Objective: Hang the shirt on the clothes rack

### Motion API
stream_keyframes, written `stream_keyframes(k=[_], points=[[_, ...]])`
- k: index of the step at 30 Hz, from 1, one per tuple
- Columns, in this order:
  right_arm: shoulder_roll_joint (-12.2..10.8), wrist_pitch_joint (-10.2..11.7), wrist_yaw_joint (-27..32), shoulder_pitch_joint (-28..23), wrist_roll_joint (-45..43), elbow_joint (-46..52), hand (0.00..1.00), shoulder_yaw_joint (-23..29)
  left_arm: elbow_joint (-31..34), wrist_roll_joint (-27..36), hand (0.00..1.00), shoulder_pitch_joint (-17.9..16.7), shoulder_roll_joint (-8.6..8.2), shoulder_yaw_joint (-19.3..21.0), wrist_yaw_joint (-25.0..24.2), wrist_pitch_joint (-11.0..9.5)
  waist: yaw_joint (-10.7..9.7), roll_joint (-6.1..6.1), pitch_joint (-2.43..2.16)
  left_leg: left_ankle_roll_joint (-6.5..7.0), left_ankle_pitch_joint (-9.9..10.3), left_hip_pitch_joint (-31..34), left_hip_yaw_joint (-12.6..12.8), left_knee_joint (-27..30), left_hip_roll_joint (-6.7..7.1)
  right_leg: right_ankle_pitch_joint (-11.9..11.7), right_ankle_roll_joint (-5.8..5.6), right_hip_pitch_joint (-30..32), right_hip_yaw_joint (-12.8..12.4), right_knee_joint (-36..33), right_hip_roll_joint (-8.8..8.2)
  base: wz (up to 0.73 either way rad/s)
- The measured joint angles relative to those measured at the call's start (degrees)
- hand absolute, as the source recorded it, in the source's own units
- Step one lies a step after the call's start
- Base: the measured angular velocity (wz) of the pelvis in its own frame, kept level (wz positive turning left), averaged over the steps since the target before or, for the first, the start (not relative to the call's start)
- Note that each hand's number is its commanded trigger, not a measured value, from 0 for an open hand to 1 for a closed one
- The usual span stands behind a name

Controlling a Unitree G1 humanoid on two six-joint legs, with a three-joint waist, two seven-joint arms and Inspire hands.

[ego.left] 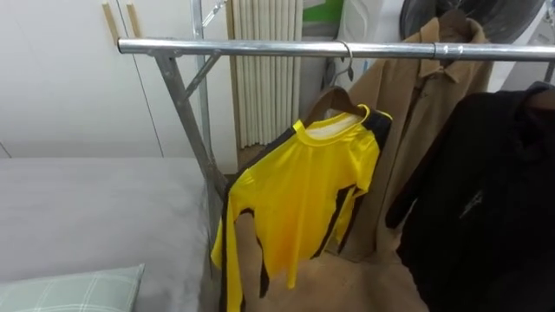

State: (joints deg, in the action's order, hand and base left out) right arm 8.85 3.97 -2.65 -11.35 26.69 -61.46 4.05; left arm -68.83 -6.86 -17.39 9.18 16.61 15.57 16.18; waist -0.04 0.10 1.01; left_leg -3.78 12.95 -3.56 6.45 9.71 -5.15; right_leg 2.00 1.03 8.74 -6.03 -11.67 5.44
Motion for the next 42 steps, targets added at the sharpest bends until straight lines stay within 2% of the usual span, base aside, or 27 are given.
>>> stream_keyframes(k=[3,11,24,27,33,34,42], points=[[-0.05,0.01,-1.05,-0.01,-0.02,-1.04,0.0,-0.05,0.0,-0.04,0.0,0.05,-0.54,0.06,0.0,-0.1,-0.01,-0.27,-0.18,-0.03,0.0,-0.08,0.01,0.0,0.0,0.0,0.01,-0.06,0.07,-0.06,0.01,0.0],[-0.54,0.17,-3.79,1.3,0.04,-4.71,0.0,-0.71,0.01,-0.01,0.0,0.11,-0.64,0.04,0.03,-0.73,-0.01,-0.38,-0.08,0.17,0.1,-0.11,-0.17,0.17,-0.01,-0.05,0.01,-0.28,0.02,0.04,-0.04,0.0],[-0.6,0.25,-4.04,2.92,0.6,-7.89,0.0,-1.68,-0.03,0.16,0.0,0.18,-1.25,-0.02,0.81,-1.08,-0.02,-0.33,-0.02,0.16,0.09,0.03,-0.46,0.04,-0.04,-0.42,0.02,-0.58,0.57,1.02,-0.12,0.0],[-0.64,0.21,-4.01,3.17,0.38,-7.94,0.0,-1.64,-0.1,2.03,0.0,0.3,-1.57,-0.13,1.3,-1.21,-0.02,-0.39,0.02,0.19,0.13,0.04,-0.48,0.0,-0.04,-0.42,0.02,-0.61,0.71,1.04,-0.12,0.0],[-0.53,0.01,-3.99,3.0,-0.28,-7.88,0.0,-1.65,-0.37,2.45,0.0,0.4,-1.59,-1.1,0.13,-1.25,-0.01,-0.94,0.2,0.12,0.08,0.0,-0.97,0.0,-0.05,-0.42,0.07,-0.93,1.42,1.13,-0.32,0.05],[-0.46,-0.31,-4.05,3.04,-0.34,-7.87,0.0,-1.67,-0.4,2.45,0.0,0.41,-1.61,-1.33,-0.17,-1.25,-0.01,-0.76,0.07,0.12,0.06,0.01,-1.05,0.0,-0.04,-0.41,0.08,-0.94,1.38,1.1,-0.32,0.04],[-0.31,-0.83,-4.28,3.23,-0.29,-7.94,0.0,-2.09,-0.7,2.46,0.0,0.43,-1.6,-2.57,-1.27,-1.23,-0.02,-1.02,0.04,0.14,0.04,0.01,-1.15,0.01,-0.01,-0.31,0.05,-0.94,1.44,1.03,-0.33,0.0]])
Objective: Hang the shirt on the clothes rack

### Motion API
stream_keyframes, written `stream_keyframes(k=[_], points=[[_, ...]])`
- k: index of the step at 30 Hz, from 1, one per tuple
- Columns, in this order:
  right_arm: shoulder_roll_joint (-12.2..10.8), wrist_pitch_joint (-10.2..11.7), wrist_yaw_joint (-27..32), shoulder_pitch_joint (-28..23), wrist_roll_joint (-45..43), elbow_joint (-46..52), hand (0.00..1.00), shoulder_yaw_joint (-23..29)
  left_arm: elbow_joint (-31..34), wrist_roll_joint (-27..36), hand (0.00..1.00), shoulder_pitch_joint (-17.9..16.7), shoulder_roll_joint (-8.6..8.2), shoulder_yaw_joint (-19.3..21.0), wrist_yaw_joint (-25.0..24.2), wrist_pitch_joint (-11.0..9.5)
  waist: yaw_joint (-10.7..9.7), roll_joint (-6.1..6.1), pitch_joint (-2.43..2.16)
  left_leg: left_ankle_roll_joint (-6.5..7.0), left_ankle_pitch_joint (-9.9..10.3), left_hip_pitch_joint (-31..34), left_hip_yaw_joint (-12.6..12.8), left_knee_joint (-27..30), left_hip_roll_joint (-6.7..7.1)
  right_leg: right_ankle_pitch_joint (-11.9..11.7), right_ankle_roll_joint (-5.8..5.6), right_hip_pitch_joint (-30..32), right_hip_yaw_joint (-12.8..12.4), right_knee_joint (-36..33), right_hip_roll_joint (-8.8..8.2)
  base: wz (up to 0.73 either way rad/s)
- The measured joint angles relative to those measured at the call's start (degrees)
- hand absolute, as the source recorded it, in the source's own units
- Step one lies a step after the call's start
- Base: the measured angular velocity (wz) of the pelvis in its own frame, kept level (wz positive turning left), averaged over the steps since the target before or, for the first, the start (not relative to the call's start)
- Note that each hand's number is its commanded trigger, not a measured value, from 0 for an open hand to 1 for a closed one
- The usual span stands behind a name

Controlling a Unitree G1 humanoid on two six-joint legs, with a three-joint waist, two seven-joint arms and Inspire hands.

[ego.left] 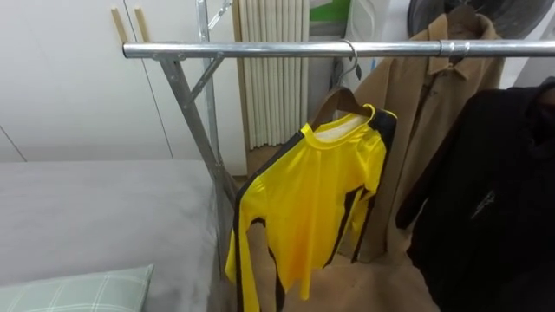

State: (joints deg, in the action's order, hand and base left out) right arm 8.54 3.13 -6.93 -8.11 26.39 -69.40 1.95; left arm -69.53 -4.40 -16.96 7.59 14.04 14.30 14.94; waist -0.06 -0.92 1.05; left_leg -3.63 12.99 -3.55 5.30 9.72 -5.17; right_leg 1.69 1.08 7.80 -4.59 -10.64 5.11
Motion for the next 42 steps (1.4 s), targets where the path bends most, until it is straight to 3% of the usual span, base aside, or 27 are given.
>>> stream_keyframes(k=[24,42], points=[[0.02,-1.66,-0.27,0.93,0.65,-1.92,0.0,-0.2,-0.3,0.54,0.0,0.35,0.03,-0.76,-0.23,0.04,0.0,0.22,-0.08,-0.07,-0.06,-0.02,-0.5,0.01,0.0,0.03,0.0,-0.27,0.08,0.1,-0.05,0.0],[-0.19,-1.93,-0.41,1.9,0.64,-1.93,0.0,-0.7,-0.41,5.09,0.0,0.86,0.11,-0.88,-0.13,0.03,0.03,0.1,-0.05,-0.09,-0.04,-0.28,-0.92,0.08,-0.06,-0.08,0.13,-1.03,1.63,0.76,-0.35,0.0]])
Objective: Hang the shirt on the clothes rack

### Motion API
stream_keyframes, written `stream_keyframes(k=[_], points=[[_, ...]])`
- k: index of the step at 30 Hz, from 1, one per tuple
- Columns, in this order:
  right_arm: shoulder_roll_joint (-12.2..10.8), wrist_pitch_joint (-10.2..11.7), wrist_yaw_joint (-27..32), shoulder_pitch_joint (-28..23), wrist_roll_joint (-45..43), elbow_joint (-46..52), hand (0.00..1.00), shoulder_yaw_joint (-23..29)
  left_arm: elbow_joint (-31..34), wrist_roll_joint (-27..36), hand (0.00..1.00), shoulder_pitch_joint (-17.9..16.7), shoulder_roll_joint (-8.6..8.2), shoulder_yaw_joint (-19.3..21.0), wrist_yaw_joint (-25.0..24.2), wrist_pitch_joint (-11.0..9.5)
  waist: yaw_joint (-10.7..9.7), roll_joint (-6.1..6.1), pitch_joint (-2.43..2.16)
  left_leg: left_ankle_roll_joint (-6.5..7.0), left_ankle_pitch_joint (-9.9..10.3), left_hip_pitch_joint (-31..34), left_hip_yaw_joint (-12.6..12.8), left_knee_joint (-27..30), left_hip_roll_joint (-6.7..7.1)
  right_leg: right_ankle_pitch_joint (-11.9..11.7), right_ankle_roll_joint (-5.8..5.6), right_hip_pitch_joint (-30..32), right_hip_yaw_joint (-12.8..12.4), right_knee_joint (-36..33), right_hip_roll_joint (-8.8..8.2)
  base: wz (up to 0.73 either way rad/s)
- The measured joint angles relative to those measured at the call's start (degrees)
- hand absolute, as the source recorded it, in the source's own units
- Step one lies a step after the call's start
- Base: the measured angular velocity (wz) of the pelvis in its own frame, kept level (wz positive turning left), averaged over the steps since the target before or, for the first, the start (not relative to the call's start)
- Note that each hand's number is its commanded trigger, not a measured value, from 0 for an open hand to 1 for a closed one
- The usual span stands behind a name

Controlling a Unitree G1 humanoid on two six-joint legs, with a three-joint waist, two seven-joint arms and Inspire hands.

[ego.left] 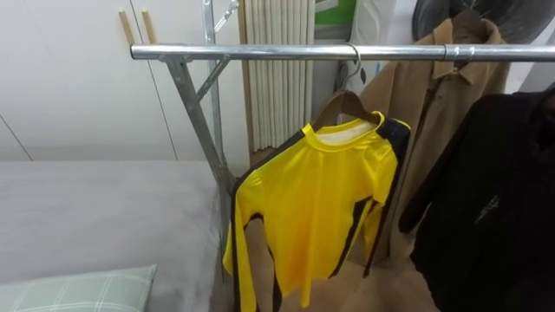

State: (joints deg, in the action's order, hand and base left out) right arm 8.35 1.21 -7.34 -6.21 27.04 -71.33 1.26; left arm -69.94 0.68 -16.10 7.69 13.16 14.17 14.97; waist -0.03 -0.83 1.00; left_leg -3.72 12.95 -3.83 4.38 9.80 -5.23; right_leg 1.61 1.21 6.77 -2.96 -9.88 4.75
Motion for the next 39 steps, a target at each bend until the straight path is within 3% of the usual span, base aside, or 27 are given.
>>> stream_keyframes(k=[14,20,24,29,33,36,38,39], points=[[-0.02,0.0,-0.35,0.25,0.15,0.05,0.0,-0.16,0.0,3.28,0.0,0.12,0.01,-0.11,0.27,-0.06,0.15,-0.05,0.0,0.04,0.02,0.02,-0.11,-0.09,0.01,-0.13,0.21,-0.04,0.54,0.01,-0.15,0.0],[0.06,-0.01,-0.36,0.57,0.21,0.07,0.0,-2.36,0.0,4.24,0.0,0.25,0.24,-0.38,0.85,-0.59,0.29,0.08,-0.07,-0.01,0.06,-0.64,-1.61,-0.07,0.04,0.5,0.04,-1.3,1.8,0.09,-0.4,0.14],[0.41,0.0,-0.38,0.67,0.58,1.42,0.0,-5.22,0.0,6.03,0.0,0.35,0.41,-3.17,2.29,-1.9,0.61,-0.37,0.11,-0.08,0.03,-0.66,-3.21,0.04,0.02,0.69,0.71,-2.08,3.75,0.0,-0.82,0.22],[0.38,0.07,-1.67,1.41,-1.65,2.26,0.0,-6.98,0.01,5.99,0.0,0.35,0.43,-3.75,1.87,-4.23,2.2,-1.21,0.03,-0.26,-0.1,0.25,-5.06,0.38,-0.07,1.38,1.19,-1.62,5.4,-0.91,-0.99,0.18],[0.54,0.08,-2.12,2.36,-3.98,2.32,0.0,-8.43,0.18,5.85,0.0,0.23,0.03,-5.16,0.75,-6.14,3.29,-2.71,-0.28,-0.46,-0.24,1.76,-7.82,1.15,-0.04,2.12,1.6,-1.64,8.41,-1.17,-1.61,0.36],[0.75,0.0,-2.47,3.13,-6.12,2.3,0.0,-9.38,0.32,4.84,0.0,0.59,0.01,-6.7,-0.76,-7.42,3.7,-3.38,-0.27,-0.86,-0.64,3.69,-9.45,2.73,0.23,4.13,1.9,-0.64,11.78,-3.83,-2.87,0.56],[0.97,-0.03,-3.26,3.46,-8.51,2.3,0.0,-9.66,0.74,3.38,0.0,0.62,0.07,-6.75,-2.0,-7.92,3.78,-3.42,-0.24,-1.27,-1.47,5.03,-8.43,3.85,0.22,5.83,2.07,-0.45,14.82,-5.08,-4.09,0.91],[1.14,-0.03,-3.65,3.52,-9.61,2.29,0.0,-9.49,1.84,3.11,0.0,1.09,0.17,-6.72,-2.96,-8.01,3.67,-3.12,-0.24,-1.42,-2.74,5.94,-5.64,4.14,-0.02,6.58,2.23,-0.37,17.16,-5.24,-5.38,1.28]])
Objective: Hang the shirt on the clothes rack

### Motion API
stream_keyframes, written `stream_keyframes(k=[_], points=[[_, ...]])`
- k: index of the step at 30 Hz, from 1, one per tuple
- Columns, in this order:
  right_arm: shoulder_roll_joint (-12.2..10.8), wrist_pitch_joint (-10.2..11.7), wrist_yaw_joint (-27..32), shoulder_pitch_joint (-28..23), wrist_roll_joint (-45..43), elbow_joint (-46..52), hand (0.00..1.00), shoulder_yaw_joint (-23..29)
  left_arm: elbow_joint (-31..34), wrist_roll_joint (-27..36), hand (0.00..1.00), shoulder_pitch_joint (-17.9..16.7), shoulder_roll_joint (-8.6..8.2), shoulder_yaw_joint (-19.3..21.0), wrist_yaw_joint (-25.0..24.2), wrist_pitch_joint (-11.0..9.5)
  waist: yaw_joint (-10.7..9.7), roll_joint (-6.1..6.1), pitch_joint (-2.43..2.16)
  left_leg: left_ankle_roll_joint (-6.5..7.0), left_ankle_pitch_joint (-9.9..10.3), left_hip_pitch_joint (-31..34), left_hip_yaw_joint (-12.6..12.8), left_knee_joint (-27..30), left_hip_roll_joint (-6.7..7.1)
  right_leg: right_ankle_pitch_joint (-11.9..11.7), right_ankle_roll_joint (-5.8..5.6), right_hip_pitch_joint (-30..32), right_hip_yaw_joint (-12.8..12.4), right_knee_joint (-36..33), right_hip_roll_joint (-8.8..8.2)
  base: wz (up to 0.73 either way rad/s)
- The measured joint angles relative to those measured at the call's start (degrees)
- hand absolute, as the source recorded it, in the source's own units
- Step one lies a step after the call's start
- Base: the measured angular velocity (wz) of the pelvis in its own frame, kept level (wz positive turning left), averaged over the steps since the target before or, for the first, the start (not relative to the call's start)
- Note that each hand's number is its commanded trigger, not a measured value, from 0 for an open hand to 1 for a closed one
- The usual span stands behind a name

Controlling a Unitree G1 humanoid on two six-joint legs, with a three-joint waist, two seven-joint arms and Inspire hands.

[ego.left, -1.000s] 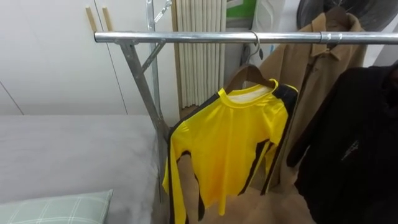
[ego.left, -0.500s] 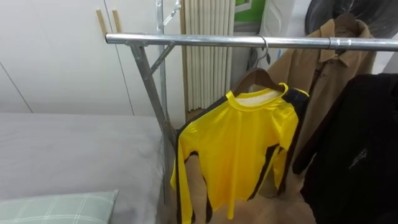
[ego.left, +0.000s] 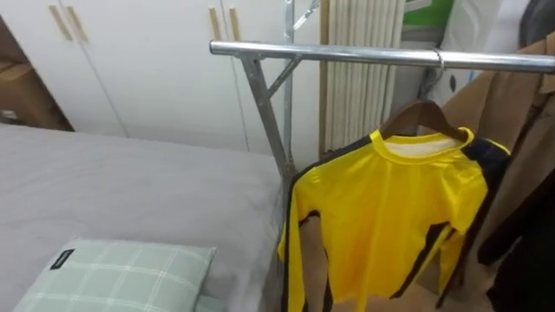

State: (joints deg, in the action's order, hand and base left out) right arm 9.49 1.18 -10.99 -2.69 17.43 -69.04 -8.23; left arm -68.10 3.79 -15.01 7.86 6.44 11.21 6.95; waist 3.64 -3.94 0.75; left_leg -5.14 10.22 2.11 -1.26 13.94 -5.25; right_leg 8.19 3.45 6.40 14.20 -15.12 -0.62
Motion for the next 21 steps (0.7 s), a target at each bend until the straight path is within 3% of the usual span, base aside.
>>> stream_keyframes(k=[1,2,3,4,5,6,7,8,10,12,14,17,19,20,21], points=[[0.16,0.0,-0.19,0.19,-0.36,-0.03,0.0,0.43,0.56,0.09,0.0,0.48,0.06,0.0,-0.82,-0.31,0.08,0.42,0.06,0.26,-1.58,0.95,3.93,0.06,-0.16,1.0,-0.06,-0.19,2.46,0.02,-1.17,1.14],[0.3,0.02,-0.26,0.25,-0.47,-0.06,0.0,0.43,0.88,0.2,0.0,0.77,0.06,-0.21,-1.08,-0.44,0.05,0.41,0.02,0.45,-2.0,1.35,6.2,0.43,-0.33,1.43,-0.06,-0.35,3.97,0.06,-1.76,1.16],[0.71,0.0,-0.32,0.27,-0.72,-0.12,0.0,0.39,1.67,0.24,0.0,1.98,0.08,-0.71,-1.79,-0.51,0.16,0.24,-0.09,0.99,-1.95,2.35,11.76,2.42,-1.16,1.91,0.01,-0.63,6.76,-0.05,-2.72,1.04],[0.76,-0.08,-0.25,0.52,-1.92,-0.09,0.0,0.45,2.54,0.18,0.0,2.56,0.08,-0.82,-2.2,-0.68,0.75,0.26,-0.07,2.57,-0.8,2.76,17.51,5.9,-2.25,2.43,-0.16,-0.75,9.02,-0.65,-3.64,1.05],[0.75,-0.08,-0.17,0.56,-2.36,-0.09,0.0,0.6,2.9,0.07,0.0,2.9,0.03,-0.58,-2.46,-0.79,0.78,0.26,-0.07,3.31,-0.11,2.66,19.64,7.29,-2.58,2.62,-0.25,-1.19,10.45,-0.72,-4.03,1.24],[0.67,-0.11,-0.15,0.47,-2.8,-0.38,0.0,1.39,3.01,-0.19,0.0,4.2,0.02,0.19,-3.39,-1.18,-0.03,0.25,-0.02,4.0,0.99,2.1,22.0,9.28,-2.95,2.94,-0.18,-2.35,13.92,-0.72,-4.74,1.53],[0.59,-0.57,-0.07,0.44,-3.44,-0.48,0.0,2.73,3.09,-0.91,0.0,5.52,0.03,0.46,-4.25,-1.77,-0.36,0.24,0.0,3.98,2.34,0.97,23.62,9.84,-3.3,3.13,-0.32,-3.26,17.41,-0.99,-5.34,1.59],[0.58,-0.85,0.14,0.46,-3.61,-0.47,0.0,3.18,3.22,-1.34,0.0,5.95,0.01,0.44,-4.65,-2.26,-0.31,0.24,-0.01,4.07,2.92,0.28,24.73,9.82,-3.55,3.34,-0.37,-3.66,18.94,-0.99,-5.49,1.46],[0.64,-1.31,0.9,0.45,-3.73,-0.35,0.0,4.29,4.31,-2.19,0.0,6.88,-0.08,-0.08,-5.98,-3.81,-0.57,0.35,0.05,3.82,4.8,-1.84,27.82,9.06,-4.09,4.39,-1.01,-5.16,24.8,-1.15,-6.12,1.35],[0.83,-1.34,1.35,0.46,-3.67,-0.34,0.0,4.52,4.66,-2.15,0.0,7.68,-0.14,-1.13,-6.73,-4.56,-0.53,0.58,0.09,3.53,4.99,-2.44,29.24,7.16,-3.48,5.01,-1.87,-5.78,28.24,-2.88,-7.62,1.08],[0.94,-1.35,1.61,0.56,-3.07,-0.33,0.0,4.89,4.56,-1.95,0.0,7.74,-0.36,-1.14,-7.06,-4.57,-0.44,1.16,-0.1,3.59,4.94,-2.43,28.53,6.56,-2.37,6.09,-2.71,-6.29,30.58,-5.29,-9.87,0.84],[1.05,-1.33,2.22,0.47,-1.82,-0.48,0.0,6.36,3.68,-1.01,0.0,7.69,-0.47,-1.17,-7.92,-5.08,-0.47,1.32,-0.35,5.07,5.58,-2.6,27.24,5.27,-1.0,7.07,-4.23,-8.01,33.93,-8.43,-13.08,0.69],[1.22,-1.34,2.49,0.43,-1.16,-0.46,0.0,7.47,3.2,-0.73,0.0,7.35,-0.8,-1.11,-7.96,-5.39,-0.96,1.31,-0.41,6.53,6.33,-2.32,23.8,4.88,1.0,7.29,-5.49,-9.39,35.86,-11.24,-15.57,0.69],[1.32,-1.34,2.75,0.34,-1.44,-0.47,0.0,7.48,3.2,-0.46,0.0,7.03,-0.89,-1.12,-8.01,-5.62,-1.57,1.2,-0.54,6.63,6.23,-2.32,22.98,4.8,1.38,6.95,-6.03,-9.64,35.87,-11.83,-15.98,0.84],[1.28,-1.34,2.84,0.22,-2.21,-0.47,0.0,8.2,2.98,0.37,0.0,6.58,-0.82,-0.82,-8.27,-6.04,-2.44,1.28,-0.56,7.23,5.92,-2.35,21.05,4.69,2.34,6.61,-6.55,-9.97,33.78,-13.38,-17.03,1.09]])
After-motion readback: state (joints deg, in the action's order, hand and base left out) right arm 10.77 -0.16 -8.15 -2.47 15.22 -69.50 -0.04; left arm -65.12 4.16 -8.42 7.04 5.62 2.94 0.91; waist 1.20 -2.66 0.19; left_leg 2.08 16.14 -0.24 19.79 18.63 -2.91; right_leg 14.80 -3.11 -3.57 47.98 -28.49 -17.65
